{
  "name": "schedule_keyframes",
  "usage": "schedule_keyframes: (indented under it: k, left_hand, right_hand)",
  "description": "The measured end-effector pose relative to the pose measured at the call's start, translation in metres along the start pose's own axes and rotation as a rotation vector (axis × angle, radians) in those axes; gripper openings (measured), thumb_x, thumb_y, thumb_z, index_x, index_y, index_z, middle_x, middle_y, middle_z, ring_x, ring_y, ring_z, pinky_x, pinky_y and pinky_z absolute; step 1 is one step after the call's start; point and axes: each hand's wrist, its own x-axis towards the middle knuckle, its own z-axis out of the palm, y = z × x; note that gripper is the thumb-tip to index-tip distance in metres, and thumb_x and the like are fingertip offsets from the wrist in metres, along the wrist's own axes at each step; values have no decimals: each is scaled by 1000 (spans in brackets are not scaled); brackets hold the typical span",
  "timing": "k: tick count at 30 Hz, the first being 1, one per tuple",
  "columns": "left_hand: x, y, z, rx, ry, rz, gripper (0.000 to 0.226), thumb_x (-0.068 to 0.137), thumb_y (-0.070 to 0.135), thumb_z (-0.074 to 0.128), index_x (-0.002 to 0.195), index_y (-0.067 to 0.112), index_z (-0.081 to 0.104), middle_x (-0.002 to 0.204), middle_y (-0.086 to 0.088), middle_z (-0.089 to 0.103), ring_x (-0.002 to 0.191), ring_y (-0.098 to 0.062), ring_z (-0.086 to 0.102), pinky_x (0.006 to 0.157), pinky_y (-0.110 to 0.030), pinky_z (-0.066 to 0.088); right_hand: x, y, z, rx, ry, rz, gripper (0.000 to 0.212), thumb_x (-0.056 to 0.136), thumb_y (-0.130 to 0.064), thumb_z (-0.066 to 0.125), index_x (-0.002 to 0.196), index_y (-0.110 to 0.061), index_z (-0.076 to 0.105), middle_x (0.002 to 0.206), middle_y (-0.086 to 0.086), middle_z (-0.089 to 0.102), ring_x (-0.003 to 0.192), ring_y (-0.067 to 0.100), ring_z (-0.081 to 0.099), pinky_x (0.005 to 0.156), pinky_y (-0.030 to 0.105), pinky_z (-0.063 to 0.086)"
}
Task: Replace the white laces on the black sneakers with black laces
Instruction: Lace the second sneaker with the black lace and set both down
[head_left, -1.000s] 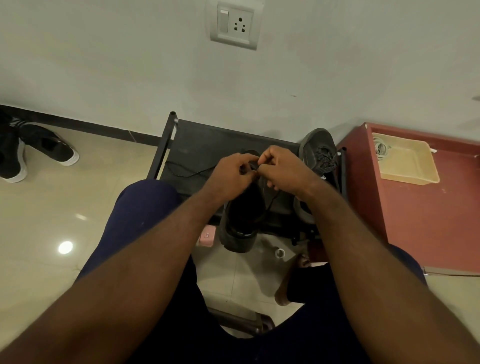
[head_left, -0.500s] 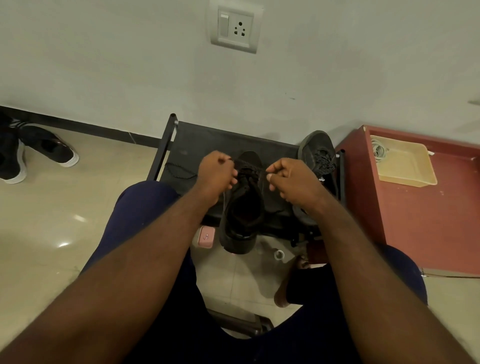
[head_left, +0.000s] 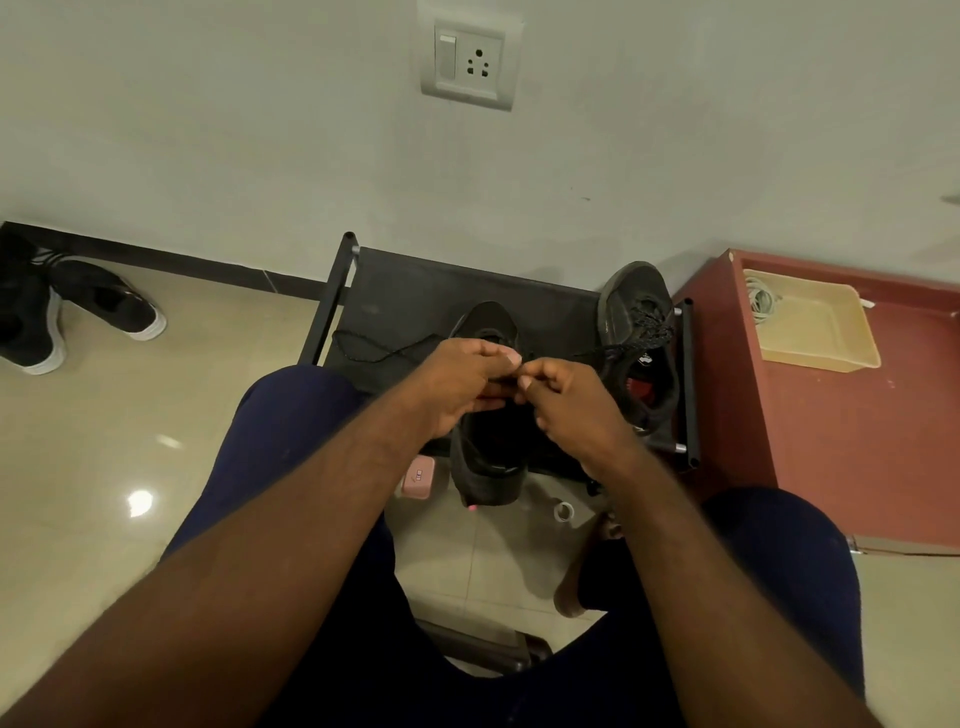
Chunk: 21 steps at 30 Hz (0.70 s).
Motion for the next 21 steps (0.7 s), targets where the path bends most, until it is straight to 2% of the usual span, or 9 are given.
schedule_keyframes:
  k: [2, 5, 7, 9, 12, 14, 17, 19, 21]
  left_hand:
    - [-1, 0, -1, -6, 46, 78, 17, 96, 8, 59, 113, 6, 63, 103, -16, 73, 91, -27, 73, 81, -35, 60]
    - [4, 7, -15, -112, 224, 152, 14, 96, 5, 58, 110, 5, 61, 99, -15, 73, 84, -23, 73, 75, -31, 61]
    - [8, 10, -27, -236, 334, 145, 13, 96, 1, 55, 109, 3, 58, 95, -15, 72, 79, -21, 71, 75, -30, 60]
    - [12, 11, -34, -342, 402, 118, 17, 96, -2, 50, 111, 3, 57, 95, -15, 71, 82, -21, 71, 76, -30, 60]
    - [15, 10, -33, -467, 347, 105, 13, 98, 4, 47, 107, 4, 57, 106, -17, 67, 99, -29, 68, 86, -35, 57]
    - [13, 9, -28, -302, 309, 95, 17, 100, 14, 49, 110, 4, 57, 112, -17, 65, 101, -28, 67, 83, -35, 58]
    - [1, 6, -16, 253, 299, 121, 26, 98, 32, 58, 105, 8, 64, 98, -12, 71, 76, -16, 66, 59, -25, 52]
    - [-8, 3, -5, 396, 129, 54, 36, 96, 44, 58, 97, 10, 70, 91, -7, 74, 72, -13, 66, 56, -23, 48]
    - [-10, -5, 3, 424, 41, 73, 33, 96, 40, 60, 95, 9, 72, 88, -6, 75, 73, -12, 68, 56, -22, 48]
  right_hand:
    - [-4, 1, 2, 11, -4, -7, 18, 101, -9, 54, 110, -15, 69, 81, 3, 70, 48, -1, 50, 49, 16, 39]
    - [-10, 9, -5, -51, -3, 8, 18, 101, -10, 55, 115, -13, 66, 84, 5, 71, 49, -4, 51, 53, 13, 37]
    - [-14, 18, -11, -156, 23, 26, 12, 101, -15, 57, 102, -13, 69, 78, 5, 72, 48, -5, 51, 53, 14, 36]
    - [-17, 27, -18, -233, 110, 70, 20, 99, -25, 61, 87, -13, 70, 68, 3, 70, 46, -3, 52, 56, 21, 38]
    - [-18, 31, -26, -213, 239, 119, 34, 98, -35, 61, 78, -10, 68, 60, 2, 65, 47, -1, 52, 59, 28, 41]
    - [-18, 26, -26, -163, 253, 92, 31, 99, -35, 59, 83, -10, 69, 63, 1, 65, 51, 0, 54, 62, 27, 43]
    - [-17, 18, -17, -121, 190, 5, 21, 101, -27, 57, 95, -13, 71, 70, 1, 66, 60, 0, 56, 65, 27, 46]
    - [-16, 14, -8, -113, 109, -44, 18, 102, -17, 53, 105, -14, 71, 77, 0, 67, 68, 1, 58, 69, 27, 49]
    - [-16, 9, 0, -106, 25, -64, 22, 103, -10, 50, 114, -17, 68, 82, 0, 67, 65, -3, 57, 64, 18, 46]
